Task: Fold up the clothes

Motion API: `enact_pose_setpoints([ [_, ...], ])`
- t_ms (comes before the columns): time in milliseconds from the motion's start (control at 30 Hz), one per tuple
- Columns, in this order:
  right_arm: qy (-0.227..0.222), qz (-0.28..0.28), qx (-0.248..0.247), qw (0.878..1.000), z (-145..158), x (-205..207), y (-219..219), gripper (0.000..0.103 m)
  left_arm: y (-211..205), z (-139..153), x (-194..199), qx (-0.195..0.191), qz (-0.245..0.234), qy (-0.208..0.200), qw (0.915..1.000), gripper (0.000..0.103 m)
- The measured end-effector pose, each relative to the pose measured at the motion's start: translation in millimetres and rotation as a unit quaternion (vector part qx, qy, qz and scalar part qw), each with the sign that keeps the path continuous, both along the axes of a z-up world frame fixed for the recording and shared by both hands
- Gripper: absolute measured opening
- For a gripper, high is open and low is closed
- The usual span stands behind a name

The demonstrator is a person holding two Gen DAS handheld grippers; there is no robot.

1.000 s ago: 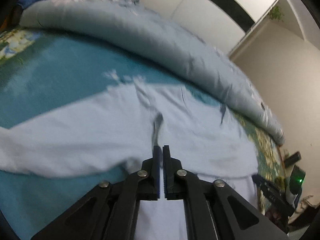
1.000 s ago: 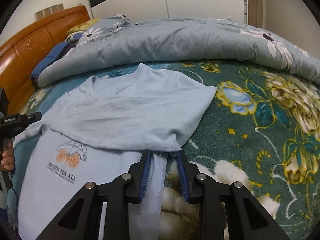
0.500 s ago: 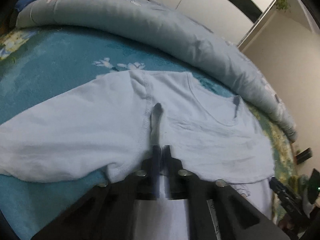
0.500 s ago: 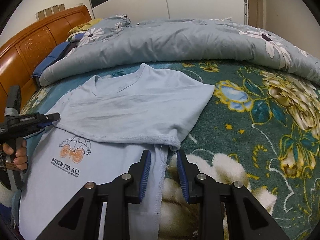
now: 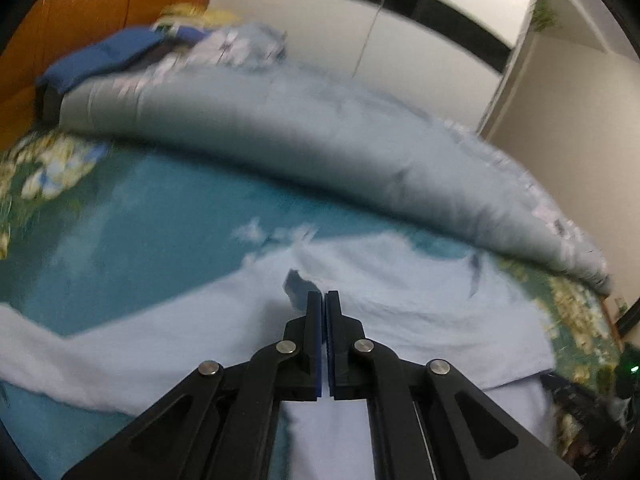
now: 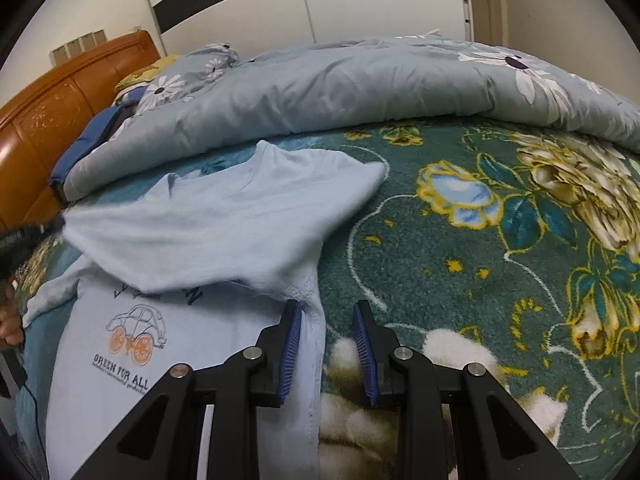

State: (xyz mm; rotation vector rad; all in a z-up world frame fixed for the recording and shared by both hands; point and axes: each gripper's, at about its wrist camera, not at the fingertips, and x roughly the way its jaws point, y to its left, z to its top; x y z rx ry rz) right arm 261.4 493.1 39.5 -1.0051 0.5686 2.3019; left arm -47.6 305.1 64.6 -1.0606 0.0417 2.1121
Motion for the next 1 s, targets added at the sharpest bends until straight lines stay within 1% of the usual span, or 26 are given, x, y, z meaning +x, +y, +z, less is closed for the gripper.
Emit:
enact_pose_setpoints([
  [67, 0.000, 0.000, -0.005, 1.000, 1, -1, 1, 0.030, -2, -18, -6, -0.012, 0.010, -0.019, 0.9997, 0.002],
  [133, -0.003, 0.012, -0.008, 1.000, 2, -3, -3, 0.030, -8, -30, -10, -0.007, 0.018, -0.040, 0.9990, 0.002],
  [200, -0.008, 0.029, -0.010, 0.999, 4, -5, -8, 0.030, -9, -34, -12, -0.003, 0.022, -0.048, 0.9986, 0.002],
  [233, -0.011, 0.038, -0.007, 0.999, 5, -7, -12, 0.030, -9, -36, -12, -0.002, 0.023, -0.051, 0.9984, 0.002],
  [333, -0.024, 0.049, 0.022, 0.998, 4, -17, -18, 0.030, -5, -34, -7, -0.012, 0.015, -0.039, 0.9990, 0.002],
  [467, -0.031, 0.023, 0.052, 0.998, 5, -26, -7, 0.030, -5, -35, -6, -0.017, 0.010, -0.036, 0.9991, 0.002],
  [533, -0.022, -0.003, 0.059, 0.998, 10, -16, 0, 0.030, -6, -37, -8, -0.021, 0.007, -0.038, 0.9990, 0.003],
  [567, -0.017, -0.015, 0.057, 0.998, 11, -10, 3, 0.030, -6, -39, -9, -0.023, 0.006, -0.040, 0.9989, 0.004],
  [633, -0.013, -0.024, 0.037, 0.999, 7, -2, 12, 0.031, -6, -45, -9, -0.028, 0.005, -0.048, 0.9985, 0.005],
  [667, -0.016, -0.024, 0.025, 0.999, 3, -2, 15, 0.031, -8, -45, -9, -0.025, 0.007, -0.052, 0.9983, 0.005],
  [767, -0.020, -0.020, 0.021, 0.999, 2, -3, 13, 0.031, -14, -44, -7, -0.012, 0.008, -0.066, 0.9977, 0.005],
  [800, -0.018, -0.013, 0.021, 1.000, 6, -2, 10, 0.031, -19, -41, -6, -0.005, 0.005, -0.074, 0.9972, 0.006],
  [867, -0.016, 0.000, 0.025, 1.000, 12, -1, 4, 0.031, -34, -33, -3, 0.004, 0.001, -0.082, 0.9966, 0.022],
  [967, -0.022, 0.017, 0.051, 0.998, 18, 8, -7, 0.031, -72, -24, -1, 0.013, 0.027, -0.069, 0.9972, 0.034],
  [1000, -0.024, 0.021, 0.056, 0.998, 18, 11, -9, 0.031, -85, -21, -1, 0.016, 0.038, -0.065, 0.9970, 0.034],
])
